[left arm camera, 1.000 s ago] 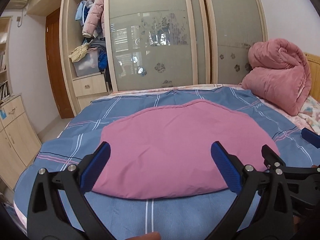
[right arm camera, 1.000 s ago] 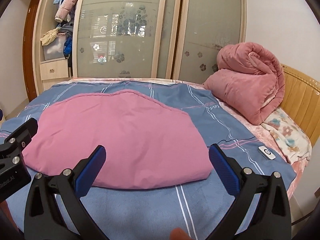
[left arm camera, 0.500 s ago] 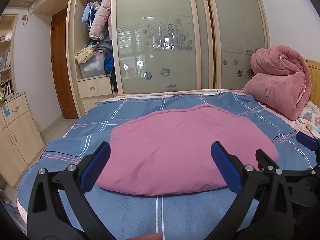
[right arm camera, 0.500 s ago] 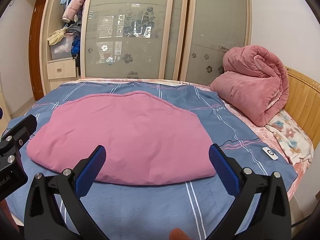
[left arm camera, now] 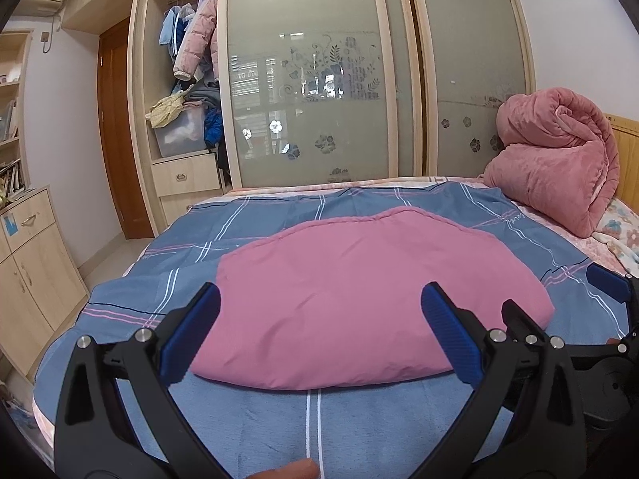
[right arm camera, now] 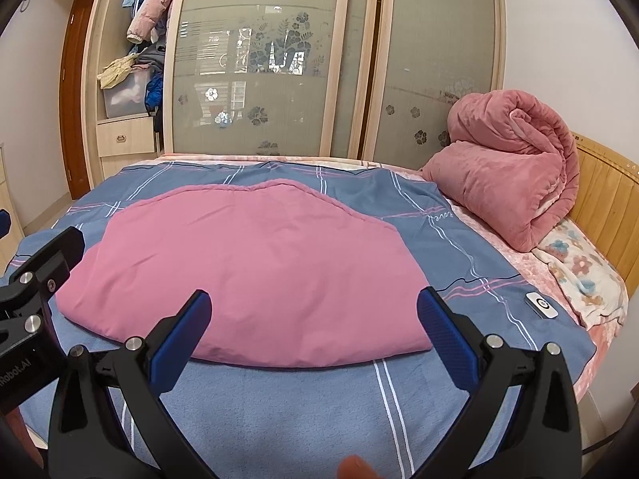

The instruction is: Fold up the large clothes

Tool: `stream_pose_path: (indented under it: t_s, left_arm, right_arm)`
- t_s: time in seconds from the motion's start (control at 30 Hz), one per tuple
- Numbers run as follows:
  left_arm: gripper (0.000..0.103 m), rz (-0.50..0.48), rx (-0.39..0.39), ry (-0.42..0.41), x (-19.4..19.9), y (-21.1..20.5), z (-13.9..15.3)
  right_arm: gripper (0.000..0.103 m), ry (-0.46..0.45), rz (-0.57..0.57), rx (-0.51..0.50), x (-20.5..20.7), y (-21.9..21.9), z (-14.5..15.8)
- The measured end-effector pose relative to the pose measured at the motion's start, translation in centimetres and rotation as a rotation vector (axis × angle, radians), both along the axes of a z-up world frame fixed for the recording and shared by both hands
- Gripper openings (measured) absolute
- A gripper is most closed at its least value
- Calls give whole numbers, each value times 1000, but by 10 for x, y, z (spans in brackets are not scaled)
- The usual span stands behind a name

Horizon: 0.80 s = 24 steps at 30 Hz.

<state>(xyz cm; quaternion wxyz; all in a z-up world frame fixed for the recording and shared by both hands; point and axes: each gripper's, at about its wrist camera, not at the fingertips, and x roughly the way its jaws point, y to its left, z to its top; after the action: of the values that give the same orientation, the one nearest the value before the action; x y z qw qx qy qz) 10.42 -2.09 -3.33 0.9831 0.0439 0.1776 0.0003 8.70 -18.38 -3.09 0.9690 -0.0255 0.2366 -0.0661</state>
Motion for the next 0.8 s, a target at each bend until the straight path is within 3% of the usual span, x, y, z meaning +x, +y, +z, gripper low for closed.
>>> stream_pose_path:
  t_s: [0.8]
  left_arm:
    - [101,7,-4,14,5,1,-5]
  right_arm:
    - [102,11,13,-4,1,9,-6]
